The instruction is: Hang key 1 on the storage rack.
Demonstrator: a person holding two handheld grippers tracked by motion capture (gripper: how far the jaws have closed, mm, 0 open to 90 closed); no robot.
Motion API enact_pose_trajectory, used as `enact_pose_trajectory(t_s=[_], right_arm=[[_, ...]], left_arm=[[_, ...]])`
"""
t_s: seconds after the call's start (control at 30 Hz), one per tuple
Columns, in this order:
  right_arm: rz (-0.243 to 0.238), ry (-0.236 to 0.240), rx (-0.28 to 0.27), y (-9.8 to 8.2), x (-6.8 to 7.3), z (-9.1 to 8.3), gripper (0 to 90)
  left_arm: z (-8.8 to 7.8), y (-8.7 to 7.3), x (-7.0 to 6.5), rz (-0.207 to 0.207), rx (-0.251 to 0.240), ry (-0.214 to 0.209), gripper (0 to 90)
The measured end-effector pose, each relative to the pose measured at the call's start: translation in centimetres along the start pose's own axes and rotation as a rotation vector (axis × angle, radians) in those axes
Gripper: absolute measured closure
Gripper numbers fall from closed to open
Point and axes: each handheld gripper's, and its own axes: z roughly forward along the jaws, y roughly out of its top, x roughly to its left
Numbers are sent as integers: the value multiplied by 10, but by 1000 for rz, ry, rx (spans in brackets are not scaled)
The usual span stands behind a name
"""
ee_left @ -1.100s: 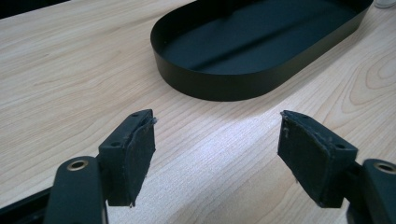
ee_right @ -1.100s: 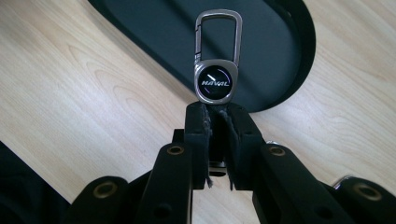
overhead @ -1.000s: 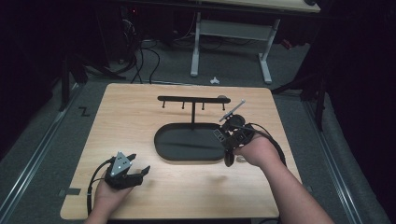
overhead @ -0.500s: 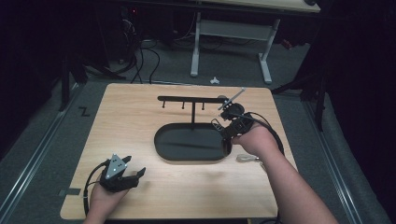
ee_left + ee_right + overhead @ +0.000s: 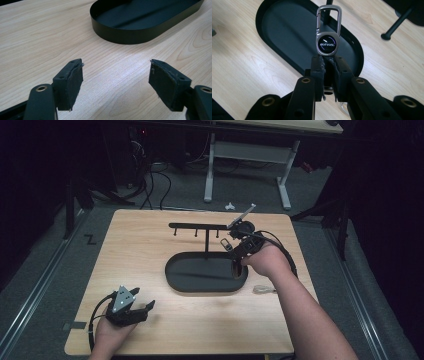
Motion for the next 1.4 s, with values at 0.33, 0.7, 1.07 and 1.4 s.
enact_pose_trajectory(t_s=[0.33, 0.7, 1.07, 1.4], right_arm=[[16, 26, -19, 17, -2, 10, 808], [24, 0, -17, 28, -3, 22, 808], [43, -18, -18, 32, -6, 36, 806], [60, -41, -24, 34, -7, 43, 799]], left_arm=[[0, 0, 1, -3, 0, 1, 278], [0, -1, 1, -6, 0, -2, 278], [0, -1, 0, -3, 6, -7, 278], [1, -1, 0, -6, 8, -5, 277]])
